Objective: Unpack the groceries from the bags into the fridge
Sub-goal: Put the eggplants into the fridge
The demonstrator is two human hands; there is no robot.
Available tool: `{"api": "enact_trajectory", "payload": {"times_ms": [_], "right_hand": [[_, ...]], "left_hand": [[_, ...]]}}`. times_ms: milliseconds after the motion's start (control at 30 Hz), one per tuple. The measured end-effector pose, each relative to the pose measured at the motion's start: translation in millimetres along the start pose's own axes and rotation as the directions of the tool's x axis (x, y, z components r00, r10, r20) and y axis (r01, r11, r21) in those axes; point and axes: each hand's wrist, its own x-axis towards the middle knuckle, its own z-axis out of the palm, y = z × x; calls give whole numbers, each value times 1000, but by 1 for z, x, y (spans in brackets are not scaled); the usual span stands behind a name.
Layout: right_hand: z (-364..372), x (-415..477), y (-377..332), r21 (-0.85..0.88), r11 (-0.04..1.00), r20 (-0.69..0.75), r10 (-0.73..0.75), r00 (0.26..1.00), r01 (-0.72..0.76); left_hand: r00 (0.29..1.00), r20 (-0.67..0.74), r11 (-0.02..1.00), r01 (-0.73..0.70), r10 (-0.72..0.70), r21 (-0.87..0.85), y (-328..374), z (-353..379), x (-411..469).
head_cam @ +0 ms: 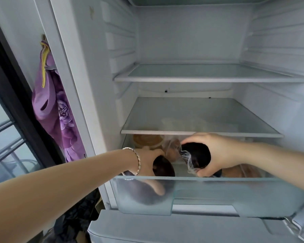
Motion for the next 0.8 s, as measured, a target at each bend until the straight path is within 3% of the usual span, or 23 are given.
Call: {"api": "enact_trajectory", "payload": {"times_ms": [133, 233, 333, 500, 600, 800], "right_hand": [[11, 13, 6, -119, 992, 106, -23, 994, 36], [18, 23, 11, 161, 986, 53, 25, 998, -33], [30, 27, 18, 464, 880, 97, 66, 993, -103], [38, 20, 24, 521, 825, 153, 164, 974, -221], [41, 17, 22, 431, 871, 126, 200, 972, -236], [36, 0, 36, 60, 914, 270, 371, 889, -400]], "left_hand": [[999, 14, 998, 52, -52, -47, -3, 2, 7], [997, 12, 993, 81, -80, -81, -14, 6, 17], [1000, -7, 997, 18, -19, -72, -14, 9, 15], [1000, -22, 997, 1, -3, -79, -19, 11, 19], [1000, -25, 994, -5, 3, -110, -20, 11, 20], [999, -38, 988, 7, -13, -151, -18, 11, 24]]}}
